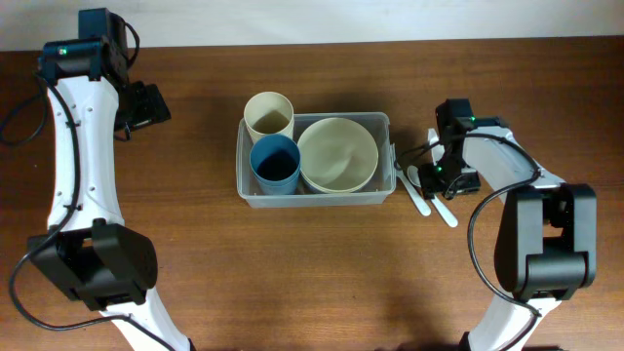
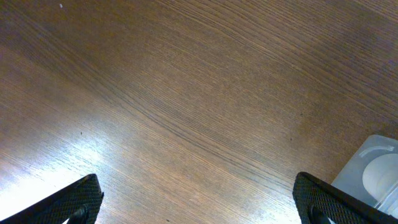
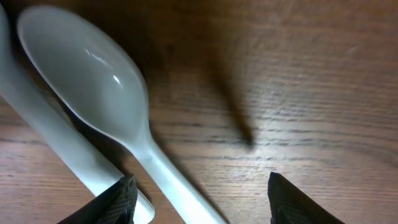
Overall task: Pack container
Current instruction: 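Lower the right gripper over the white spoon's bowl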
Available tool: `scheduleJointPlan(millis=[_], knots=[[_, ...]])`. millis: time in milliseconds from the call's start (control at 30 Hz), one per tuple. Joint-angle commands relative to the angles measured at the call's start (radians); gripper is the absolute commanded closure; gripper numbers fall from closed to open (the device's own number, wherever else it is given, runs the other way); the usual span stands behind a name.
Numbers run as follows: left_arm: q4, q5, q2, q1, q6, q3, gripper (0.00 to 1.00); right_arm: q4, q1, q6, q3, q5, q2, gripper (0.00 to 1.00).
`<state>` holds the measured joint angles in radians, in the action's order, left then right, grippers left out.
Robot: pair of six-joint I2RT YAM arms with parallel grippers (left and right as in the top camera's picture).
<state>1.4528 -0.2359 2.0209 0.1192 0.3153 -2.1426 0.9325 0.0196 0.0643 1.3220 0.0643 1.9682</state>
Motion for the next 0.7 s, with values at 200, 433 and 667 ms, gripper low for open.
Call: scheduleJointPlan(millis=[200,433,667], knots=[[-0.002,0.004,0.009,0.003,0.014,0.002,0.0,-0.011,0.0,-0.001,-0.011,-0.008,0.003,0.38],[-0.002,0.004,0.009,0.003,0.014,0.002,0.0,-0.018,0.0,-0.001,-0.011,-0.012,0.02,0.38],[-0.002,0.004,0.009,0.003,0.014,0.002,0.0,-0.044,0.0,-0.001,-0.017,-0.019,0.034,0.38]])
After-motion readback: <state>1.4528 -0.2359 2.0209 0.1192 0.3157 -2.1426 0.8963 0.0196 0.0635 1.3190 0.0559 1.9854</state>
